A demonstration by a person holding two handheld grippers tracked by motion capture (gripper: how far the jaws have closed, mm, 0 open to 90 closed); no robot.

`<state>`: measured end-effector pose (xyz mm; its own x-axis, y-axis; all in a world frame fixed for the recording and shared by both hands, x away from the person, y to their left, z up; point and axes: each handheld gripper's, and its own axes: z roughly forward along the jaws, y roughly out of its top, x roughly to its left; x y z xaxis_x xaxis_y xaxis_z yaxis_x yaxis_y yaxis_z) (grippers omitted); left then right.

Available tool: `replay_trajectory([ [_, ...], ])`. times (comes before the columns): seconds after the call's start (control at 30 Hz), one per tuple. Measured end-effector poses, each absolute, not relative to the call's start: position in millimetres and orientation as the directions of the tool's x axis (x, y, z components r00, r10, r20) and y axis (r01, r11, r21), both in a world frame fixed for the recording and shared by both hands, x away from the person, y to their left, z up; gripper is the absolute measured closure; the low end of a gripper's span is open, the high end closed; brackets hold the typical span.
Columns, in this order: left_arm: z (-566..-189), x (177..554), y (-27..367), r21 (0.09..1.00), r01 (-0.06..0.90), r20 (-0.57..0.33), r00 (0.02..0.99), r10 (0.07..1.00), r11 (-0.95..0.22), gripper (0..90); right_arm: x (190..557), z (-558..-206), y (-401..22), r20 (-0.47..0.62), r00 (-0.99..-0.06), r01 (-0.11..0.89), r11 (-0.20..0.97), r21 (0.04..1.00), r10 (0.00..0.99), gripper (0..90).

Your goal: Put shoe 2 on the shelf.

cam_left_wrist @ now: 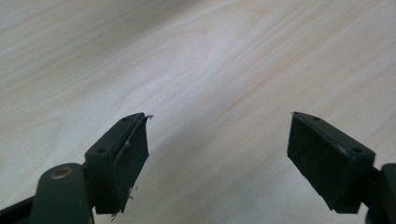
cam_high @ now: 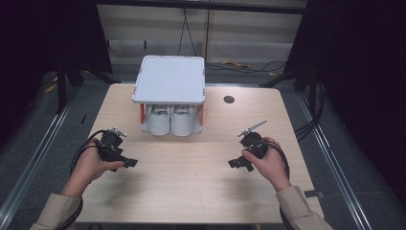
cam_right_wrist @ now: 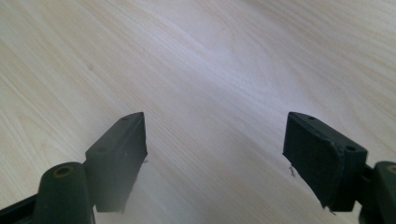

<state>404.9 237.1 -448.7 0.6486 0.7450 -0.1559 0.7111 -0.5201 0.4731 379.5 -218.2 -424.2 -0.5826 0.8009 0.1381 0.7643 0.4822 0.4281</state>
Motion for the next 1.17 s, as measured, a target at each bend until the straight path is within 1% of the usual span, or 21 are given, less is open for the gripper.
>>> replay_trajectory([
  [0.1, -450, 401, 241, 0.476, 0.714, -0.169, 0.647, 0.743, -0.513, 19.2, 375, -427, -226, 0.140, -0.577, 0.771, 0.481, 0.417, 0.805, 21.2],
  [0.33, -456, 393, 248, 0.465, 0.719, -0.167, 0.645, 0.746, -0.517, 19.2, 365, -429, -241, 0.148, -0.562, 0.780, 0.462, 0.422, 0.814, 21.2],
  [0.6, -457, 382, 257, 0.491, 0.715, -0.184, 0.643, 0.743, -0.498, 19.2, 348, -433, -260, 0.110, -0.566, 0.776, 0.483, 0.405, 0.817, 21.3],
  [0.7, -459, 377, 261, 0.507, 0.705, -0.178, 0.649, 0.740, -0.496, 19.2, 341, -435, -267, 0.089, -0.585, 0.760, 0.507, 0.406, 0.806, 21.1],
  [0.87, -466, 371, 266, 0.513, 0.704, -0.172, 0.645, 0.744, -0.491, 19.6, 329, -444, -279, 0.062, -0.568, 0.766, 0.500, 0.404, 0.821, 21.0],
  [0.97, -469, 367, 270, 0.506, 0.706, -0.174, 0.645, 0.744, -0.494, 19.4, 321, -449, -286, 0.058, -0.548, 0.769, 0.475, 0.428, 0.835, 21.0],
  [1.07, -470, 365, 272, 0.511, 0.712, -0.182, 0.637, 0.749, -0.481, 19.3, 313, -455, -292, 0.082, -0.509, 0.774, 0.413, 0.480, 0.857, 21.0],
  [1.1, -470, 364, 273, 0.515, 0.707, -0.178, 0.641, 0.746, -0.484, 19.2, 313, -457, -291, 0.077, -0.503, 0.781, 0.415, 0.467, 0.861, 21.4],
  [1.13, -470, 364, 273, 0.517, 0.705, -0.177, 0.642, 0.746, -0.485, 19.1, 313, -458, -291, 0.049, -0.527, 0.774, 0.455, 0.439, 0.849, 21.1],
  [1.17, -470, 364, 273, 0.522, 0.703, -0.179, 0.644, 0.744, -0.484, 19.1, 312, -458, -292, 0.037, -0.533, 0.770, 0.466, 0.437, 0.845, 20.8],
])
